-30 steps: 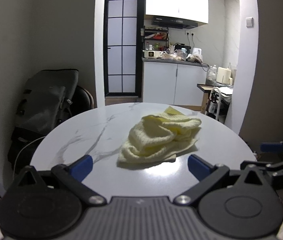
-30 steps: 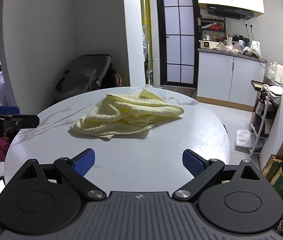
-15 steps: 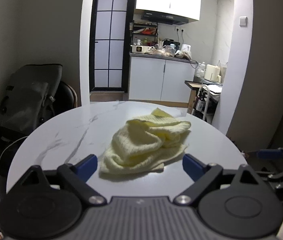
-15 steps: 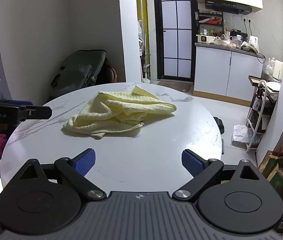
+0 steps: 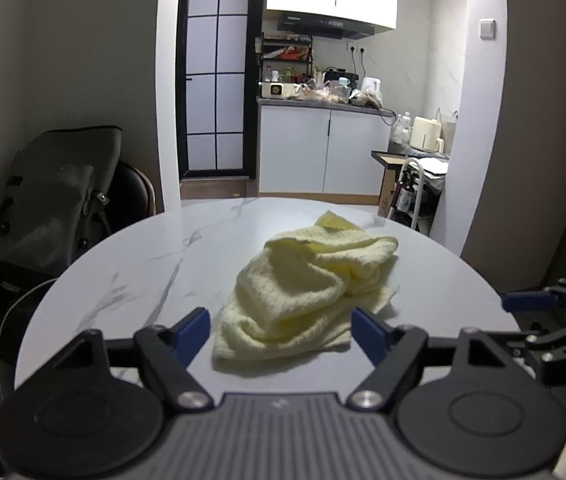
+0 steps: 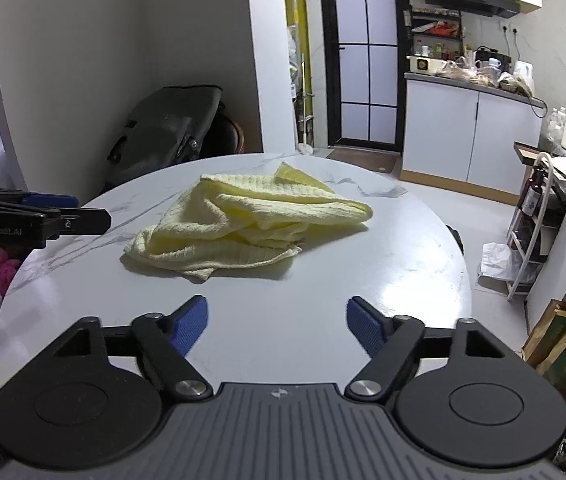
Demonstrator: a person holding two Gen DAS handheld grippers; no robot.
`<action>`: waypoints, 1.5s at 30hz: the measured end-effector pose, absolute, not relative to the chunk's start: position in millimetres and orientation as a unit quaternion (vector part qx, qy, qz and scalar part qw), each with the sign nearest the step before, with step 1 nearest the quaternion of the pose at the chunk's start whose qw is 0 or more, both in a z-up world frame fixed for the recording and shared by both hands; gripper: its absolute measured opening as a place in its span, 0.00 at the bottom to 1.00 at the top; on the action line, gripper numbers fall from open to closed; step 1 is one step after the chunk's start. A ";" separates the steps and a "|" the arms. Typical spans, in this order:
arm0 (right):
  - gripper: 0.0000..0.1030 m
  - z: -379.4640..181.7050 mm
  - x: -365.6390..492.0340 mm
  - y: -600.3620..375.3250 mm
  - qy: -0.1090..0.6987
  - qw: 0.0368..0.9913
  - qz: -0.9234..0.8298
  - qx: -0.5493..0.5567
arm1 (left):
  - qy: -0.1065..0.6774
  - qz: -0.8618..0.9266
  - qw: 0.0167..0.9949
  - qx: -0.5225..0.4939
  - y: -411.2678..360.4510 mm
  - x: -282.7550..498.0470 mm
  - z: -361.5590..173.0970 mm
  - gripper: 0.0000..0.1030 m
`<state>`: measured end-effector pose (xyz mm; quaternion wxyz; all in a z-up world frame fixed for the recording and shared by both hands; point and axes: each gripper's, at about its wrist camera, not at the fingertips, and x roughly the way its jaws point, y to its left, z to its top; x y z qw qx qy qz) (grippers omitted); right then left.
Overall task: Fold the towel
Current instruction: 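Lower the right gripper onto the towel edge and close it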
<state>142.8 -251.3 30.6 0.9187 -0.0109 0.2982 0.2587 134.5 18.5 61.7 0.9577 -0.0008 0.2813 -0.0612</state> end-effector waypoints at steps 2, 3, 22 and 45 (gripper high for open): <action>0.64 29.1 148.5 -247.8 0.300 0.917 0.261 -0.010 | 0.286 -0.070 0.956 0.004 15.2 136.5 57.4 0.68; 0.63 28.2 151.4 -245.9 0.301 0.917 0.262 -0.011 | 0.288 -0.073 0.955 0.006 13.7 137.3 55.5 0.65; 0.56 7.6 222.9 -223.2 0.335 0.902 0.272 0.018 | 0.306 -0.098 0.947 0.023 -4.8 154.5 30.0 0.60; 0.03 4.3 226.1 -207.3 0.360 0.892 0.274 0.004 | 0.297 -0.102 0.949 0.024 5.6 140.6 26.7 0.77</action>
